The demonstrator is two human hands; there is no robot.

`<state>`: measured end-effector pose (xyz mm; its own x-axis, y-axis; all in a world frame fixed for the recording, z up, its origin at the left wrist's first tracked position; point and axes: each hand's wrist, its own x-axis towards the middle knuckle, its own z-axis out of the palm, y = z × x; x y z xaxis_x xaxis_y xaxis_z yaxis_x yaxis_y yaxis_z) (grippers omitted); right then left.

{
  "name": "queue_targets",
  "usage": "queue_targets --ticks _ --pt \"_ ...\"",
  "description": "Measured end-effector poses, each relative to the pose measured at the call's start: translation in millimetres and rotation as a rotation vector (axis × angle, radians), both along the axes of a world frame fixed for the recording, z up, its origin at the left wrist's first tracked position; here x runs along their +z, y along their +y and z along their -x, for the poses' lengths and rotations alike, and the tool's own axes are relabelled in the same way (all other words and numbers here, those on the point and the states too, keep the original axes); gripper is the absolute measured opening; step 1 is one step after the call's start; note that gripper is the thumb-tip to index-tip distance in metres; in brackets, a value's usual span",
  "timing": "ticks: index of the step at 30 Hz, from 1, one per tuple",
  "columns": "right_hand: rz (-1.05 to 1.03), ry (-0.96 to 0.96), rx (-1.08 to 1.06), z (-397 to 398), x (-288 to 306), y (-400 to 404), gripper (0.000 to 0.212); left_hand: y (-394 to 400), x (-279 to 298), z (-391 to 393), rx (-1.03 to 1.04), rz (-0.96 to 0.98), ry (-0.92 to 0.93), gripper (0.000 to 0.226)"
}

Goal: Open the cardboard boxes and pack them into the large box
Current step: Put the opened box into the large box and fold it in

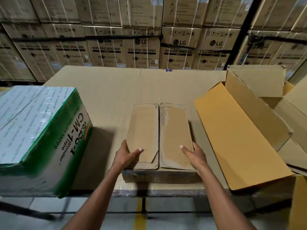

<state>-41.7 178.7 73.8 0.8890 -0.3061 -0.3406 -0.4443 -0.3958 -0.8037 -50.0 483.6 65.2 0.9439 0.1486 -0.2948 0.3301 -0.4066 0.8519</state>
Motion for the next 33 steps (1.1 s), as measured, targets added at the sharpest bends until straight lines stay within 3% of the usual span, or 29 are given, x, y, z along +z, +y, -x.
queue_targets --ticks 3,5,8,16,21,25,29,33 --pt "0.051 -0.017 -0.011 2 -4 0 0.081 -17 8 8 -0.068 -0.472 -0.107 0.099" --pt "0.166 -0.066 -0.018 4 -3 2 0.077 -38 24 20 -0.216 -0.509 -0.225 0.099" --pt "0.268 -0.151 -0.008 7 3 12 0.066 -66 28 35 -0.451 -0.586 -0.215 0.103" --pt "0.327 -0.284 0.118 15 4 29 0.051 -75 26 27 -0.574 -0.670 -0.199 0.097" --pt "0.284 -0.318 0.159 17 6 35 0.044 -61 40 26 -0.538 -0.595 -0.187 0.087" --pt "0.343 -0.395 0.258 15 12 46 0.040 -55 68 32 -0.428 -0.492 -0.332 0.066" --pt "0.394 -0.437 0.429 13 26 68 0.039 -30 98 30 -0.360 -0.628 -0.445 0.061" --pt "0.554 -0.411 0.598 8 37 99 0.035 10 118 22 -0.240 -0.684 -0.394 0.061"
